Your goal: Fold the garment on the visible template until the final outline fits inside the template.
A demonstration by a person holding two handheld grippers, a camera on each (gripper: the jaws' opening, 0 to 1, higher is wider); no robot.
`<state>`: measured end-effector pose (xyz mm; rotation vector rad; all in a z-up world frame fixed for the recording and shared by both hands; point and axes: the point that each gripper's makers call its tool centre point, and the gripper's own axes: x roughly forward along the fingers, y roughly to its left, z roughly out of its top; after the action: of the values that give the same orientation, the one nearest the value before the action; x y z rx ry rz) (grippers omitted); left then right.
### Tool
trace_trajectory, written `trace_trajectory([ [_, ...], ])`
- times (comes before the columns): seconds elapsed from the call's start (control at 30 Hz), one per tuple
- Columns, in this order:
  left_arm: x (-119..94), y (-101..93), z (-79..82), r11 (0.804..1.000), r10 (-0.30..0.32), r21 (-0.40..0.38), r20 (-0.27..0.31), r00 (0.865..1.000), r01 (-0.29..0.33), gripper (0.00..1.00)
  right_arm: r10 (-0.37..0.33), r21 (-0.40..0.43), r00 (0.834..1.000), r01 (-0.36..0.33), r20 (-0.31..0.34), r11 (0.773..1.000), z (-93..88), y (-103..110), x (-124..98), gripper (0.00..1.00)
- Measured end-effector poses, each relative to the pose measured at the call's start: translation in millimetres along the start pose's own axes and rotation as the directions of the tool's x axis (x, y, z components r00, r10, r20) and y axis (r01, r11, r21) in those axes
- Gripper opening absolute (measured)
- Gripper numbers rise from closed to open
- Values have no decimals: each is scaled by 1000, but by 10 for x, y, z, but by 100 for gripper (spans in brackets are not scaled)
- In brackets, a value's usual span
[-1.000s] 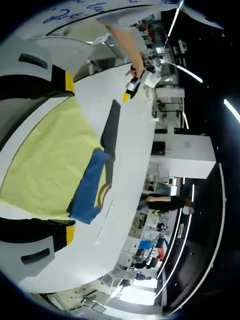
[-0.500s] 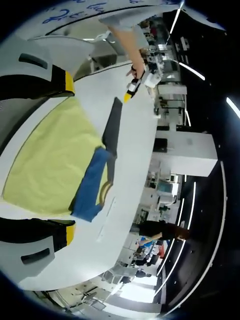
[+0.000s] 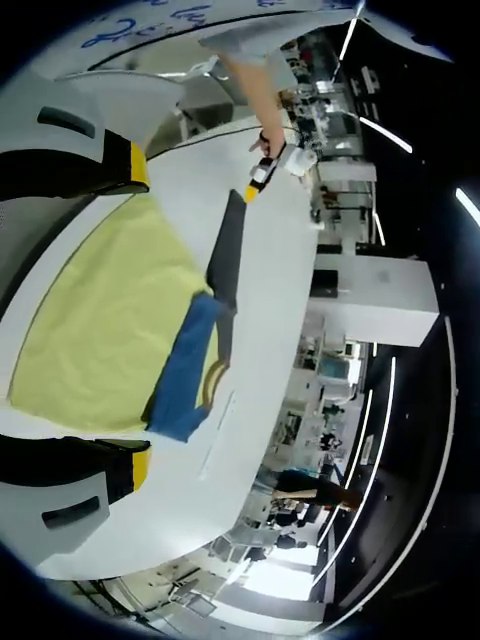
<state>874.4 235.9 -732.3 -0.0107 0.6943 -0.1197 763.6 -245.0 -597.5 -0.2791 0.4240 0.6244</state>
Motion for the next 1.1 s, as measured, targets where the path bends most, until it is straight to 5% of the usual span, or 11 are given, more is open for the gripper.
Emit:
trace_trajectory([
  [0.9,250,225,-160,1000,14,-2,-43,999,-14,43,-29,-1,999,29,-43,1000,-5,46,65,100],
  [1.1,296,263,-148,1000,11,-13,-37,999,-12,33,-48,-3,998,48,-30,999,36,2,71,100],
])
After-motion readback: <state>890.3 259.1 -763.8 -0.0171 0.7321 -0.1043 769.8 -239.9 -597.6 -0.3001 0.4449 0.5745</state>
